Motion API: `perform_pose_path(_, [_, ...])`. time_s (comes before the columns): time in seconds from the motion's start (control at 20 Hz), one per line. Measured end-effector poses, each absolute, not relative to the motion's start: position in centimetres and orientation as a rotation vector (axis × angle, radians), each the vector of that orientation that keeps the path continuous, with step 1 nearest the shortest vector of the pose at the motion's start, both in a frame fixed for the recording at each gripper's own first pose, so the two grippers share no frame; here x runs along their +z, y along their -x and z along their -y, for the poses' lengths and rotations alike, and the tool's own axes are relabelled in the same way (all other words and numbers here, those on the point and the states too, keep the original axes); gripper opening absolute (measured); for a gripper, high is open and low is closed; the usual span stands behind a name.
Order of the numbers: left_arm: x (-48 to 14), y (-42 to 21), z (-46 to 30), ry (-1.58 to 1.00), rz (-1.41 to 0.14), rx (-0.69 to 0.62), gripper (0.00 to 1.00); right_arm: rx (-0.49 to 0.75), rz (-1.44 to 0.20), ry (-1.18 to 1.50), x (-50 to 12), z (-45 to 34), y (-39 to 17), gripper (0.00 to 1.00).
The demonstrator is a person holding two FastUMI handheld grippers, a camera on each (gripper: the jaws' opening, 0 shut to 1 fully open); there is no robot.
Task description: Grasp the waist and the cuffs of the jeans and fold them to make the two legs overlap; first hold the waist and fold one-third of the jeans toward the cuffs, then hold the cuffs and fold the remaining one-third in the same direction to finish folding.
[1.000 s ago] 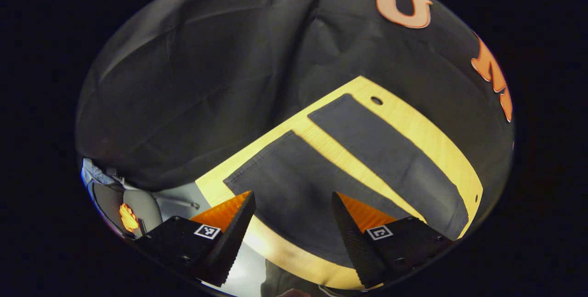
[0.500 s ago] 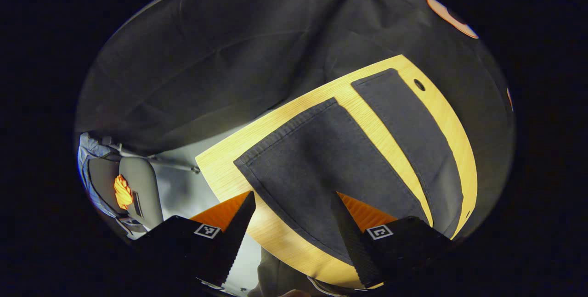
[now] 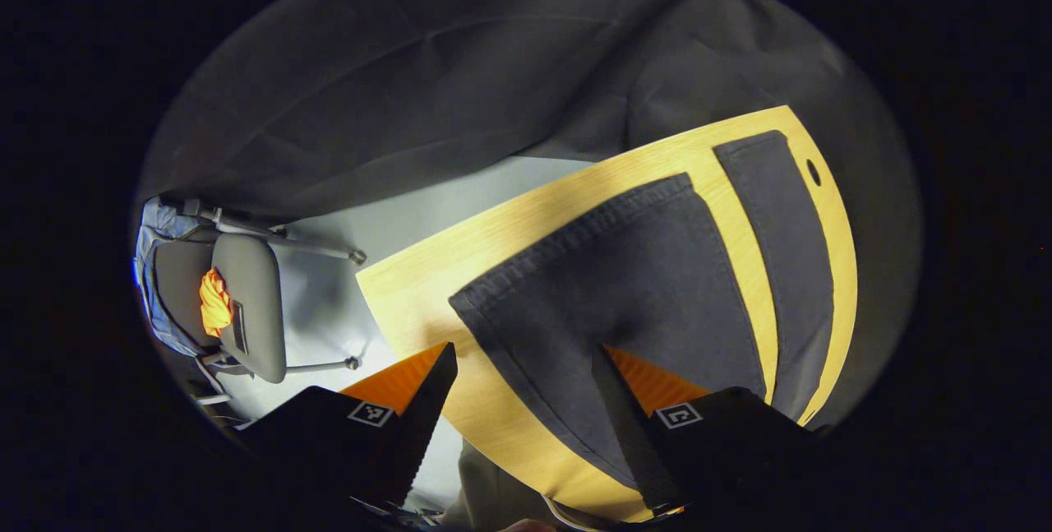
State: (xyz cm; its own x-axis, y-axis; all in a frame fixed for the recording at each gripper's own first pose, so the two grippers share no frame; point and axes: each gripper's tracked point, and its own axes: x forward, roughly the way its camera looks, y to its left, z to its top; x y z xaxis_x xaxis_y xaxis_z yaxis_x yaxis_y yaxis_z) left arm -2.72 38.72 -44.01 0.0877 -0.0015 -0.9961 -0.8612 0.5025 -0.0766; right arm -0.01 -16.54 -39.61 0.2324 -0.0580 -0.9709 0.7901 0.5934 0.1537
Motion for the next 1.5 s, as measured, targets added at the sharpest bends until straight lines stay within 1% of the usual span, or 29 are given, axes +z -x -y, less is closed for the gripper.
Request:
perform_pose_path(0.15, [-45.7,4.0,-39.5,0.878,-1.406,0.81,0.99,-0.687,-1.248,-0.702,-40.1,16.8,0.0,0.95])
perform_pose_path(0.25, [-45.9,4.2,-40.0,0.844,-1.419,0.811,0.98,-0.721,-1.284,-0.665,-40.3,16.8,-0.1,0.93])
perform_pose_path(0.3, [-45.5,3.8,-39.9,0.84,-1.397,0.836,0.96,-0.737,-1.302,-0.638,-40.5,16.8,-0.1,0.91])
perform_pose_path(0.4, [-45.9,3.5,-39.6,0.831,-1.35,0.879,0.98,-0.757,-1.294,-0.638,-40.6,16.6,-0.2,0.9])
perform_pose_path(0.45, [-45.6,3.1,-39.6,0.807,-1.336,0.864,0.91,-0.762,-1.279,-0.639,-40.5,16.6,-0.3,0.84])
perform_pose_path(0.5, [-45.5,2.9,-39.6,0.774,-1.335,0.831,0.92,-0.769,-1.269,-0.64,-40.5,16.6,-0.2,0.78])
perform_pose_path(0.55, [-45.5,2.3,-39.5,0.749,-1.327,0.801,0.75,-0.797,-1.251,-0.658,-40.5,16.5,-0.1,0.73])
perform_pose_path(0.6, [-45.3,1.8,-39.1,0.729,-1.324,0.764,0.71,-0.808,-1.243,-0.665,-40.5,16.4,-0.2,0.77])
perform_pose_path(0.65, [-45.5,1.0,-39.1,0.725,-1.303,0.729,0.5,-0.798,-1.239,-0.662,-40.3,16.3,-0.1,0.65])
perform_pose_path(0.7, [-45.4,0.2,-38.7,0.718,-1.319,0.716,0.29,-0.875,-1.204,-0.73,-40.5,16.3,-0.3,0.59])
perform_pose_path(0.75, [-45.4,-0.2,-38.7,0.698,-1.312,0.673,0.08,-0.875,-1.2,-0.731,-40.3,15.7,-0.5,0.3])
perform_pose_path(0.8, [-45.3,-0.6,-38.7,0.705,-1.292,0.636,0.08,-0.857,-1.215,-0.722,-40.3,15.9,-0.4,0.28])
perform_pose_path(0.85, [-45.9,-1.0,-38.8,0.739,-1.262,0.625,0.05,-0.824,-1.233,-0.761,-40.3,15.1,-0.4,0.28])
perform_pose_path(0.9, [-45.7,-1.7,-38.6,0.788,-1.246,0.599,0.01,-0.802,-1.216,-0.819,-40.0,14.8,-0.7,0.28])
perform_pose_path(0.95, [-45.5,-2.2,-38.5,0.833,-1.225,0.595,0.01,-0.822,-1.157,-0.908,-40.4,14.9,-1.2,0.28])
perform_pose_path(1.0, [-45.1,-2.1,-38.4,0.879,-1.205,0.586,0.01,-0.824,-1.098,-1.017,-40.8,14.6,-1.7,0.07])
perform_pose_path(1.05, [-44.7,-2.0,-38.4,0.909,-1.186,0.585,0.01,-0.769,-1.063,-1.084,-38.9,14.1,-1.8,0.07])
perform_pose_path(1.1, [-44.1,-2.2,-38.6,0.927,-1.158,0.576,0.01,-0.754,-1.024,-1.116,-38.3,14.5,-1.5,0.07])
perform_pose_path(1.25, [-41.4,-2.9,-39.1,0.911,-1.075,0.547,0.01,-0.65,-0.91,-1.234,-36.6,14.2,-2.1,0.07])
perform_pose_path(1.5, [-36.5,-5.0,-39.3,0.91,-0.965,0.529,0.01,-0.521,-0.823,-1.29,-33.3,13.5,-3.8,0.07])
